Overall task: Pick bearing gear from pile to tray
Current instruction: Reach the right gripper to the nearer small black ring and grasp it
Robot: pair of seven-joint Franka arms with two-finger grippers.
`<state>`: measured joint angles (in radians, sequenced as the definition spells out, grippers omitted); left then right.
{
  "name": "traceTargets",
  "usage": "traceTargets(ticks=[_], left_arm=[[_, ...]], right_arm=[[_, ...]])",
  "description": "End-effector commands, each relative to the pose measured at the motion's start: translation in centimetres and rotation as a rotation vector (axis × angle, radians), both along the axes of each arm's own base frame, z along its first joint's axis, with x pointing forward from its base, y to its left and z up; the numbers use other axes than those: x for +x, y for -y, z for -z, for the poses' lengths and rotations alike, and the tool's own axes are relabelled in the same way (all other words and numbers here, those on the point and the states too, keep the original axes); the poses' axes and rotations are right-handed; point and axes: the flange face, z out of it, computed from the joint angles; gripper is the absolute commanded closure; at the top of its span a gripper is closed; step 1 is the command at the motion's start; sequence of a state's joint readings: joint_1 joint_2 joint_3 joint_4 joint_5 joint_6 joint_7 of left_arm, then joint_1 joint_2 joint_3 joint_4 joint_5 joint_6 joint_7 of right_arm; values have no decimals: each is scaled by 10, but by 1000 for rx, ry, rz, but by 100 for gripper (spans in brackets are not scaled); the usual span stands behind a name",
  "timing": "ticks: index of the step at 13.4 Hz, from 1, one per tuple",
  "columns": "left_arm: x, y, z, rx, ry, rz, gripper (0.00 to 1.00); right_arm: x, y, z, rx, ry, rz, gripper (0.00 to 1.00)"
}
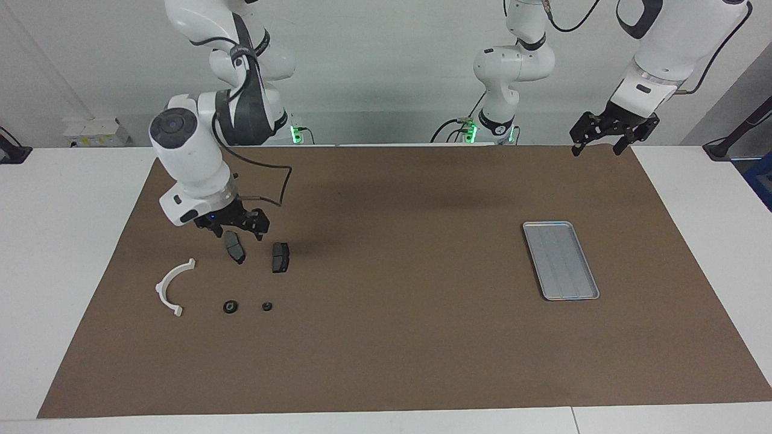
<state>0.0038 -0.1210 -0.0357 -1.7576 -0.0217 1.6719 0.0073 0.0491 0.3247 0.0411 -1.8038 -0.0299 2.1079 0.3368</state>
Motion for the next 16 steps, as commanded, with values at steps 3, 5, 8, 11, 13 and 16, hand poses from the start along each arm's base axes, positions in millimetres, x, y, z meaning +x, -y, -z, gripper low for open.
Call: traceTargets(ticks=[3,5,8,11,13,16], left_arm=[[-11,11,29,-12,103,-19,0],[-6,16,33,-16,116,-33,0],[4,16,39,-19,148,-34,0],[10,21,47,-20,147,-27,0],[11,21,49,-20,147,-26,0],[11,23,49,-20,148,-23,0]], right_arm=[[35,-4,38,-13,12,122,0],[42,-15,54,-26,5,123,0],[50,-23,69,-66,28,108,0],[62,-24,82,-60,38,107,2],[63,-23,87,-62,37,107,5],[71,-26,87,-47,48,121,6]])
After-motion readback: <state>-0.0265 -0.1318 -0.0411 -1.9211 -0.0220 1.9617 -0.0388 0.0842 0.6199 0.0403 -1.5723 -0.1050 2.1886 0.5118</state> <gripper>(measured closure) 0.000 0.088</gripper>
